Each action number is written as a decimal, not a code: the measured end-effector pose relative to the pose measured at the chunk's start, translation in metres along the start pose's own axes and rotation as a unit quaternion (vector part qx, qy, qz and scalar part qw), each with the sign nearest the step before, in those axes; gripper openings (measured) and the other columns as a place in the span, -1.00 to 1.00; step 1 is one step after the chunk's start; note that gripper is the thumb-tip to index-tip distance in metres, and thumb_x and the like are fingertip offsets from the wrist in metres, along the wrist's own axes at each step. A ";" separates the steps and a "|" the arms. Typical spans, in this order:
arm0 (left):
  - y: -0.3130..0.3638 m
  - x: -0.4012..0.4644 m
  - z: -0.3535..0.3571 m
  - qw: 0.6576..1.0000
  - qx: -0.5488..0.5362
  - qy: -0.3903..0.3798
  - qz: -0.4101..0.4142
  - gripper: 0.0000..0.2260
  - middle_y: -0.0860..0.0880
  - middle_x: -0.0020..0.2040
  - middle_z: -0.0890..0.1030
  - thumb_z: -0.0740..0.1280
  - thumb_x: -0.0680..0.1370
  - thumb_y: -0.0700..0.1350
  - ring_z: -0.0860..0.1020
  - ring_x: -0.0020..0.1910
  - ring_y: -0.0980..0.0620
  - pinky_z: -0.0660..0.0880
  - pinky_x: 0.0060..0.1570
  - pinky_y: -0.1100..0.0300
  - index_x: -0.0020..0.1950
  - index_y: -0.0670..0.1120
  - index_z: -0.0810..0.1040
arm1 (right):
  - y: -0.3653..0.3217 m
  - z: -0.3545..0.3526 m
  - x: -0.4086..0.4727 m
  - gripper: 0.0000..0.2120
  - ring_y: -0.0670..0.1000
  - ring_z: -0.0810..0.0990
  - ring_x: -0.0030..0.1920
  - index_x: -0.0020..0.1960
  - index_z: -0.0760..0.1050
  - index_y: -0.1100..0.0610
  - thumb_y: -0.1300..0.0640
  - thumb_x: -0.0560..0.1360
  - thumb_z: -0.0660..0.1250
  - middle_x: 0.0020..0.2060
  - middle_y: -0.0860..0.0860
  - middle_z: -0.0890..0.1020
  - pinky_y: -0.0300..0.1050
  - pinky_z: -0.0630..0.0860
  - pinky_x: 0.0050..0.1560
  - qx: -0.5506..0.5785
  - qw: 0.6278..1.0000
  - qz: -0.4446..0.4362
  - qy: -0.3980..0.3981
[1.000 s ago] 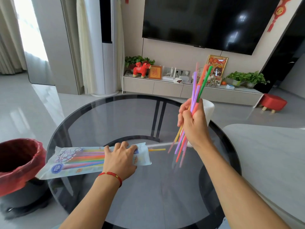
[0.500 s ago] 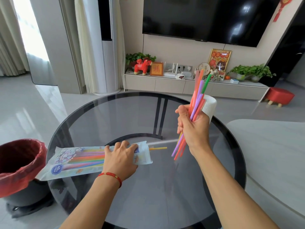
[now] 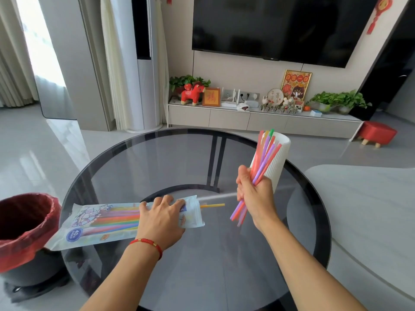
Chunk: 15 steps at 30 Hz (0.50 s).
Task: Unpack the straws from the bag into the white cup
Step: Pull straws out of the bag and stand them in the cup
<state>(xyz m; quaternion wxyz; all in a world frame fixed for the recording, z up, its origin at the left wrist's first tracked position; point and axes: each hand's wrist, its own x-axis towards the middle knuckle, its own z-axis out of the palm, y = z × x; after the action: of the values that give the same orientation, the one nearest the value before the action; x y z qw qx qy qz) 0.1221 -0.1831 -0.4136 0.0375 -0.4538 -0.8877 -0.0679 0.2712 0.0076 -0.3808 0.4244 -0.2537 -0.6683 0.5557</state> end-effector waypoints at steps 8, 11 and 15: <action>0.001 0.000 0.002 1.000 -0.001 0.007 -0.001 -0.50 0.07 0.34 0.40 0.29 0.45 0.14 0.38 0.32 -0.03 0.28 0.31 -0.20 0.39 0.22 0.32 | -0.059 -0.017 0.023 -0.46 -0.04 0.15 -0.51 -0.44 0.18 -0.04 -0.17 0.55 0.39 -0.53 -0.09 0.17 -0.13 0.17 -0.46 0.175 0.983 0.027 0.054; 0.000 -0.001 0.003 1.000 0.000 0.005 0.000 -0.50 0.07 0.34 0.40 0.28 0.45 0.15 0.38 0.32 -0.03 0.29 0.31 -0.20 0.39 0.23 0.31 | -0.114 -0.039 0.051 -0.47 -0.06 0.17 -0.52 -0.44 0.21 -0.03 -0.10 0.59 0.39 -0.53 -0.10 0.19 -0.17 0.20 -0.48 0.289 0.951 -0.015 0.110; 0.001 0.000 0.003 1.000 0.002 0.002 0.001 -0.47 0.08 0.35 0.39 0.29 0.45 0.17 0.37 0.34 -0.02 0.29 0.31 -0.19 0.42 0.22 0.28 | -0.156 -0.067 0.087 -0.46 -0.03 0.17 -0.46 -0.40 0.21 0.00 -0.09 0.67 0.31 -0.47 -0.06 0.20 -0.16 0.24 -0.42 0.348 0.918 -0.041 0.184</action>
<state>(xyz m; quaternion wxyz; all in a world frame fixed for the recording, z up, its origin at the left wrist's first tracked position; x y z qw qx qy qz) 0.1228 -0.1821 -0.4166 0.0404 -0.4544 -0.8874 -0.0670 0.3042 0.0742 -0.2054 0.6237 -0.1606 -0.3524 0.6790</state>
